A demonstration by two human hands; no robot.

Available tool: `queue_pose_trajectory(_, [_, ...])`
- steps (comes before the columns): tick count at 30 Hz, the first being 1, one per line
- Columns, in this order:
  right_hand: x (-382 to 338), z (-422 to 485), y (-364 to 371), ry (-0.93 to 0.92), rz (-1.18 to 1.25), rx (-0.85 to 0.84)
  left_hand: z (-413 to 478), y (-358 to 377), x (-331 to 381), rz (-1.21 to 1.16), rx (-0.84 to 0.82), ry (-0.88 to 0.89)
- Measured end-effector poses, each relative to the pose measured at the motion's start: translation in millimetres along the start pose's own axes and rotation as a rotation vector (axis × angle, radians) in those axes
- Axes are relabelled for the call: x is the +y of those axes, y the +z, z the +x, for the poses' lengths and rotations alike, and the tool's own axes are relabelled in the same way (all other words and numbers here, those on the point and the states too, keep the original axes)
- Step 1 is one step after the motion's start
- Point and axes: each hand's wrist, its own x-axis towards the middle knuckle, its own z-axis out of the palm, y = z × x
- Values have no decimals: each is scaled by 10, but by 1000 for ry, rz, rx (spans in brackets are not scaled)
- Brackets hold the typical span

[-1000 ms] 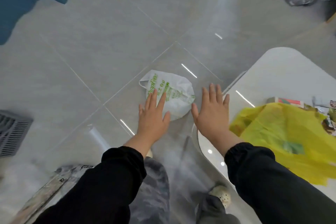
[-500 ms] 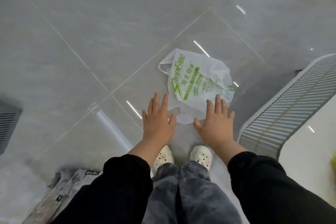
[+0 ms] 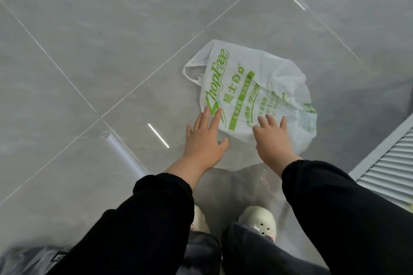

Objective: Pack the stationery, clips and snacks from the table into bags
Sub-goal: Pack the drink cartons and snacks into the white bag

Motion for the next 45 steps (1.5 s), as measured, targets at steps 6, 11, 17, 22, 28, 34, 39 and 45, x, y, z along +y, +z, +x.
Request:
queue_pose_trajectory(6, [60,-576,-613,-50,293,273,-482,-481,262,37,-19,52])
queue_pose_trajectory(11, [188,-1466,-1584,-87,501,322,-1256,-1312,683,117,3,63])
queue_pose_trajectory(17, [410,-2603,-2579,-217,611,358,-2171,-2259,1388,168,24,162])
queue_pose_trajectory(22, [533,-3448,-3033,-207,650,396,-2798,-2595,1737,265,-7,245])
queue_pose_trajectory(28, [553,-4220,-3118,44,716,626,-3520,-2694,2052,83,65,279])
queue_pose_trajectory(34, [692,-4863,-2838,144,655,603,-3980,-2565,2397,-29,-49,190])
queue_pose_trajectory(39, [1110,-5336,-2684,215,664,475,-4228,-2356,3072,22,-273,180])
queue_pose_trajectory(45, [2051,-5952,-2288,272,747,466,-4464,-1699,4159,-81,-511,82])
